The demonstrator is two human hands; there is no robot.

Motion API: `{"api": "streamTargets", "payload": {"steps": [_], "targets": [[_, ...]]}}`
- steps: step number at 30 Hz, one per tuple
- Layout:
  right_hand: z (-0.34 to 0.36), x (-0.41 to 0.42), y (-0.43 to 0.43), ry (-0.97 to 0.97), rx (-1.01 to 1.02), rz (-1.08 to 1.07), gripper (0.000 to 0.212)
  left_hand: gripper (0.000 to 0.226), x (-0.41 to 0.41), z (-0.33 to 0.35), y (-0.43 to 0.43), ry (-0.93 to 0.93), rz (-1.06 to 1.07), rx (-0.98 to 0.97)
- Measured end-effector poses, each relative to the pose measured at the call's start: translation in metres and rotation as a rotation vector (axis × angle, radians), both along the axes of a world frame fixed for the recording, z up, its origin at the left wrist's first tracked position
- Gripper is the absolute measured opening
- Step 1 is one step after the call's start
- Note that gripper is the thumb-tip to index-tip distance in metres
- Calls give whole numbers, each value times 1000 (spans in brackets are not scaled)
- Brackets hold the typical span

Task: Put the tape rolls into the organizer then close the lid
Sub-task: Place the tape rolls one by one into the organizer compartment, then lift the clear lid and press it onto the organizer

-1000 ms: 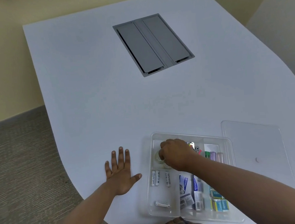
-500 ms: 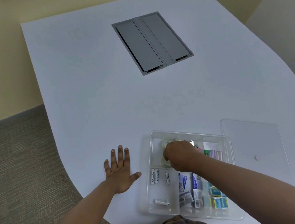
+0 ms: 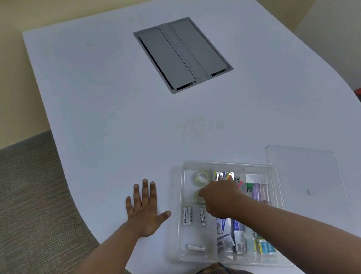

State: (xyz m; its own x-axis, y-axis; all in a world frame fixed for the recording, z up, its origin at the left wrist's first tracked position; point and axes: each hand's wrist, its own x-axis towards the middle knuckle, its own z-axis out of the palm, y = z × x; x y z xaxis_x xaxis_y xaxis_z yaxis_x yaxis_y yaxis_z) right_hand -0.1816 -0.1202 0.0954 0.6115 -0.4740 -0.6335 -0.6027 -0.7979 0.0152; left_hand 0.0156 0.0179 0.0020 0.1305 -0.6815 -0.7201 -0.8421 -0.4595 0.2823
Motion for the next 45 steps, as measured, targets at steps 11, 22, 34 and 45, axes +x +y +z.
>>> {"api": "streamTargets", "payload": {"steps": [11, 22, 34, 45], "targets": [[14, -86, -9, -716, -141, -855, 19, 100, -2, 4, 0, -4, 12, 5], [-15, -206, 10, -673, -231, -1245, 18, 103, -2, 2, -3, -40, 3, 25], [-44, -234, 38, -311, -115, -1143, 18, 75, -15, 12, -4, -132, 155, -324], [-40, -233, 38, -138, -167, -949, 8, 60, -64, 86, -41, 110, 229, -788]]}}
